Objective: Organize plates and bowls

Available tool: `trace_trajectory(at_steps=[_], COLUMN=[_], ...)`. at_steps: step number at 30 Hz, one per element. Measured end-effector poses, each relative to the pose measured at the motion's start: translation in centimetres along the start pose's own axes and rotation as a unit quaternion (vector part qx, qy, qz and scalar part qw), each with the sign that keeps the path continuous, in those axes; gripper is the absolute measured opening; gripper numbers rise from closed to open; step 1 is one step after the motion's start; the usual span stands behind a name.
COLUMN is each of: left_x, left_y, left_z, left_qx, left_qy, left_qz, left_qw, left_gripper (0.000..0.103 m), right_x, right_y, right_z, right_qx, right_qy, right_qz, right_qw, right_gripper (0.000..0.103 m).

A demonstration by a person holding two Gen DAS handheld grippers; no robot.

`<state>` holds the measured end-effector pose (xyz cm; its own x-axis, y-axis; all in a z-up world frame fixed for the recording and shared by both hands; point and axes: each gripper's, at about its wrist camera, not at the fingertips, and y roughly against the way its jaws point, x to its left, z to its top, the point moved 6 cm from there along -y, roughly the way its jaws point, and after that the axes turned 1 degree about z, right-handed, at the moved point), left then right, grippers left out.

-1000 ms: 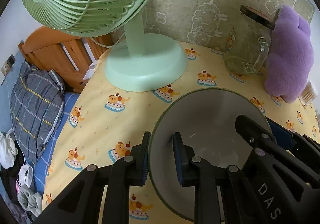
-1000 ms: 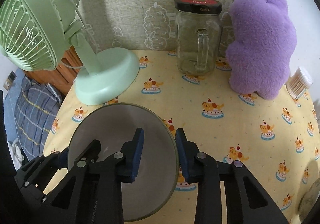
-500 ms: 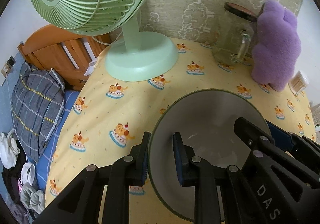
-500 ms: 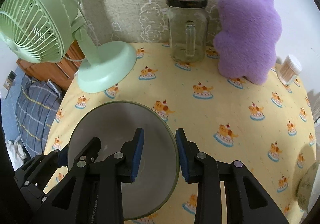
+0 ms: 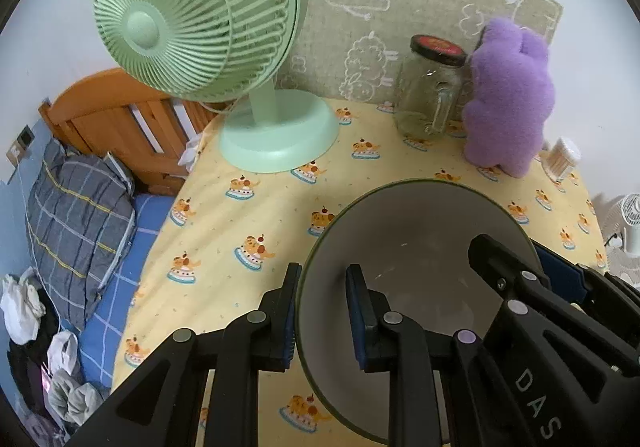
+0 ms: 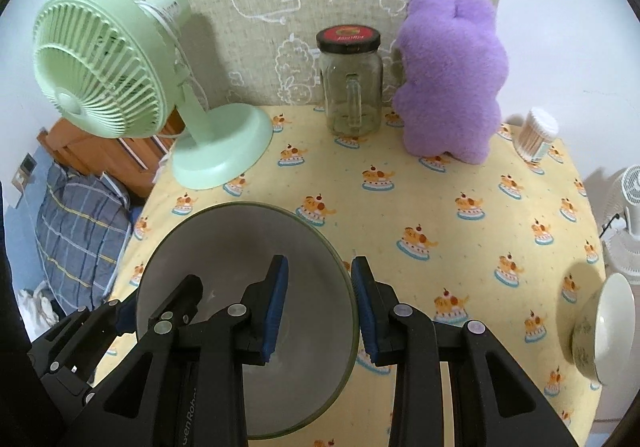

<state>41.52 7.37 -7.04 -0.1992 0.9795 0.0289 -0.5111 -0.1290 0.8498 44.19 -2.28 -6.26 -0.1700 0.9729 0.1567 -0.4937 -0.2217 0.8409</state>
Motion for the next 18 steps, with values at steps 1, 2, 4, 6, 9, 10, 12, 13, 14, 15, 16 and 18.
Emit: trace_trajectory(at_steps=[1,2,4,6,9,10,12,13,14,15,16,18], left_x=[0.0,0.1,0.2,0.2,0.2,0.2,0.5,0.7,0.8,1.0,1.2,1.5], left_y=[0.4,0.8,1.8,2.7,4.4,4.9,5.9,6.3,6.7,7.1,7.5,8.4], left_z=[-0.2,-0.3,-0.6,-0.9,-1.4,-1.6,-2.0,-2.3,-2.5,-2.8,-3.1,-3.8], left_qx=[-0.003,-0.005,-0.009,-0.012,-0.017,-0.018,-0.020,-0.020,-0.021,-0.020,-0.019,-0.020], left_qy=[-0.001,-0.002,-0.005,-0.008,-0.017,-0.021,-0.026,-0.027,-0.028,-0.029,-0.030,-0.031], left_qz=[-0.002,-0.003,-0.008,-0.015,-0.025,-0.027,-0.030,-0.032,-0.034,-0.036,-0.039,-0.043], left_qw=[1.0000,1.0000,0.9999,0.9998,0.9994,0.9993,0.9990,0.9989,0.9988,0.9987,0.9986,0.9984], left_gripper=[0.020,0.020,0.020,0.020,0.020,0.020,0.020,0.020,0.020,0.020,0.020,0.020], right_x=[0.0,0.0,0.2,0.3,0.6,0.7,0.9,1.1,1.3,1.5,1.7,2.1], right_y=[0.4,1.0,2.0,3.2,5.0,5.6,6.8,7.3,7.8,8.3,8.9,9.9], right_z=[-0.1,-0.4,-0.7,-1.1,-1.7,-2.0,-2.6,-2.9,-3.2,-3.5,-4.0,-4.7], right_qx=[-0.001,-0.001,-0.004,-0.011,-0.020,-0.023,-0.027,-0.028,-0.030,-0.031,-0.033,-0.036], right_qy=[-0.002,-0.007,-0.013,-0.015,-0.020,-0.021,-0.022,-0.021,-0.022,-0.022,-0.024,-0.025], right_qz=[0.000,0.001,0.000,-0.005,-0.017,-0.021,-0.026,-0.027,-0.029,-0.032,-0.034,-0.039], right_qw=[1.000,1.000,1.000,1.000,0.999,0.999,0.999,0.999,0.999,0.999,0.999,0.998], right_gripper=[0.037,0.037,0.037,0.037,0.037,0.037,0.037,0.037,0.037,0.037,0.037,0.037])
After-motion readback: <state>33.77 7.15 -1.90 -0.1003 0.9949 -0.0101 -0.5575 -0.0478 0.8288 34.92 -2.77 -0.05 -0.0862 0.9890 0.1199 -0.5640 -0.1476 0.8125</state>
